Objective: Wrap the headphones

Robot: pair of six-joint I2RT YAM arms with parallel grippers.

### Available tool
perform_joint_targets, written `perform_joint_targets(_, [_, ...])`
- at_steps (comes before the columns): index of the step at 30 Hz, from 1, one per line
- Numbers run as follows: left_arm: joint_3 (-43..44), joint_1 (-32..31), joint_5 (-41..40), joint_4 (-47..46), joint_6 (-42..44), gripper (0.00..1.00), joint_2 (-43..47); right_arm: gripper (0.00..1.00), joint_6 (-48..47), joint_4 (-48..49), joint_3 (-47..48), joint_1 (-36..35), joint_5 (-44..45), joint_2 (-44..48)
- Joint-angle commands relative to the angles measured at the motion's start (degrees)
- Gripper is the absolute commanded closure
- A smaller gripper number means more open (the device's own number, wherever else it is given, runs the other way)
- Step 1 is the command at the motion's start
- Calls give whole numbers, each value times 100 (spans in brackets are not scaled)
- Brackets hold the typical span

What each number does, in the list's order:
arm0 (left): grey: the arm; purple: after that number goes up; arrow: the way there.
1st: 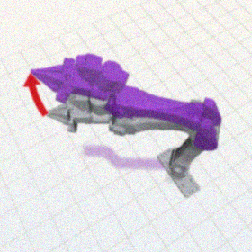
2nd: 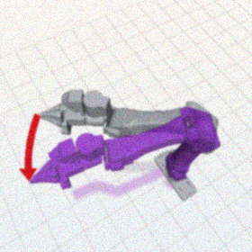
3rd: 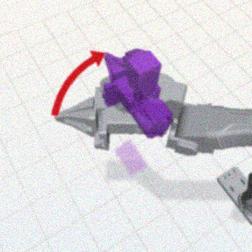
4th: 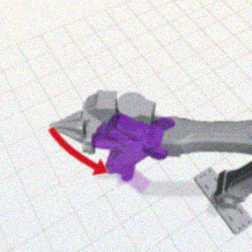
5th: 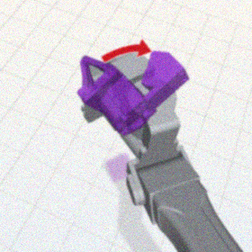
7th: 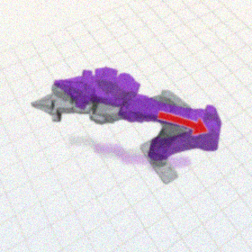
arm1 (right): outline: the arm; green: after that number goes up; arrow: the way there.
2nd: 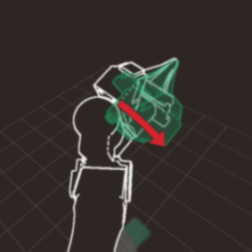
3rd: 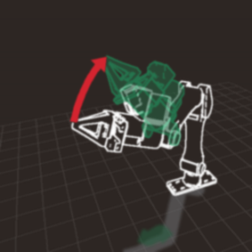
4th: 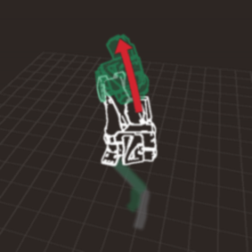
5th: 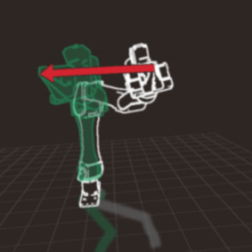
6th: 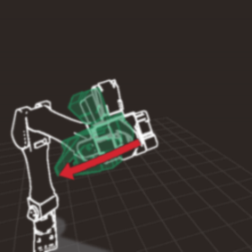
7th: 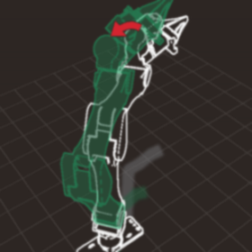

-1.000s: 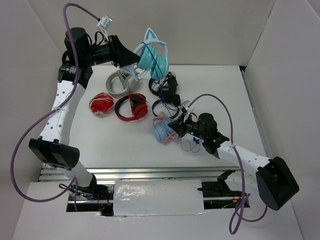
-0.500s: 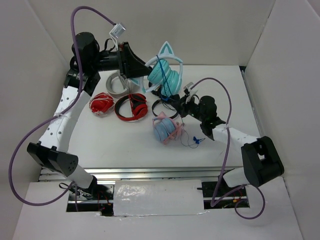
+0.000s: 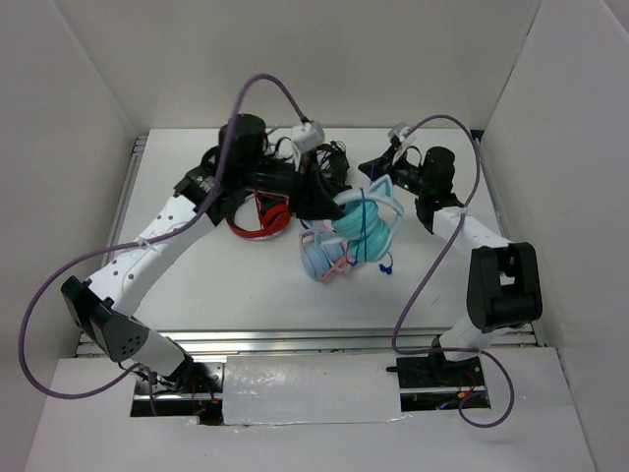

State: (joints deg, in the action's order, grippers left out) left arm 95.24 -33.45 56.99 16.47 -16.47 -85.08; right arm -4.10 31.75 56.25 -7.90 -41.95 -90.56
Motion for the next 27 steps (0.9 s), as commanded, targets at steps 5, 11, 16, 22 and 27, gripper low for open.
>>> perform_joint_targets(5, [-416, -723, -1970, 876, 1322, 100, 25, 100, -934, -993, 519, 342, -903, 697])
perform_joint_targets(11, [-665, -1198, -3667, 1165, 1392, 100, -52, 100, -1550, -1566, 589, 369, -666, 1627])
perform_joint_targets(16, [-463, -1392, -4678, 1490, 1418, 100, -509, 100, -1866, -1970, 589, 114, -86, 2341])
perform_joint_targets(22, [20, -1454, -5479, 1895, 1339, 100, -1010, 98, -2270, -2489, 554, -273, 363, 2965])
perform_joint_targets(27, [135, -1410, -5943, 1912, 1216, 100, -1046, 96, -2517, -2990, 642, -616, 714, 3185])
